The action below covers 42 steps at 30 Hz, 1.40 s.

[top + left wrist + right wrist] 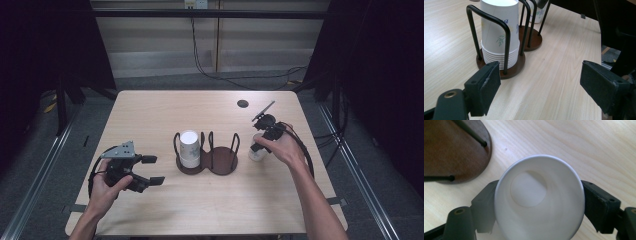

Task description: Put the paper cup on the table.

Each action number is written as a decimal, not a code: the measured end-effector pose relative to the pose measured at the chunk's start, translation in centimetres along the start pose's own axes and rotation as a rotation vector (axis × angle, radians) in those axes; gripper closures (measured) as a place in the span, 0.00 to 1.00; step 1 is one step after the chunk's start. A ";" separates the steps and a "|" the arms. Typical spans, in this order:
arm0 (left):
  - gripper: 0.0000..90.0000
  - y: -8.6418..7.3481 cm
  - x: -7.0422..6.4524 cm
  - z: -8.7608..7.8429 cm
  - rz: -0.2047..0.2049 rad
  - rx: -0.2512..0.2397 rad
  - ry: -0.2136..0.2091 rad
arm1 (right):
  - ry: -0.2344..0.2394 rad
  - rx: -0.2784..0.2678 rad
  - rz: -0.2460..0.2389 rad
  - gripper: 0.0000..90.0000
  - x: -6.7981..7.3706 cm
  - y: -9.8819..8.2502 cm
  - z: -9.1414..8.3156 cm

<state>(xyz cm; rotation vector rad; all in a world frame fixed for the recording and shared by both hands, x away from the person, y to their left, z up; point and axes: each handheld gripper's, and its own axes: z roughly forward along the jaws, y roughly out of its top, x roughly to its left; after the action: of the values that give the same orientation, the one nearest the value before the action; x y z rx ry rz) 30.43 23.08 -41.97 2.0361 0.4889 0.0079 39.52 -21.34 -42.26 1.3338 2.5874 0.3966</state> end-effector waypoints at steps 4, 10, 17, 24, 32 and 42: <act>0.19 0.1 -0.1 0.0 0.004 -0.007 -0.005 | 0.007 -0.021 0.007 0.21 0.0 0.2 0.2; 0.19 0.2 -0.2 -0.1 0.009 -0.004 0.000 | 0.014 -0.078 0.017 0.16 0.4 0.2 0.1; 0.19 0.1 -0.2 -0.3 0.002 -0.009 0.003 | 0.057 -0.125 0.065 0.16 0.0 -0.7 0.1; 0.18 0.2 -0.3 -0.2 0.014 -0.006 0.013 | 0.085 -0.224 0.115 0.16 0.4 -1.3 -0.3; 0.18 -0.4 -0.5 -0.5 0.006 -0.011 0.030 | 0.054 -0.334 0.153 0.16 0.5 -2.1 -1.2; 0.18 -0.7 -0.8 0.3 0.009 0.002 0.046 | 0.048 -0.469 0.203 0.16 0.5 -4.9 -1.9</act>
<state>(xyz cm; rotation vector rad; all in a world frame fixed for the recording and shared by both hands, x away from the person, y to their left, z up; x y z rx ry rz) 29.51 22.86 -42.56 2.0436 0.5092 0.0597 34.92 -23.93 -42.15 1.4158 2.1986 1.0069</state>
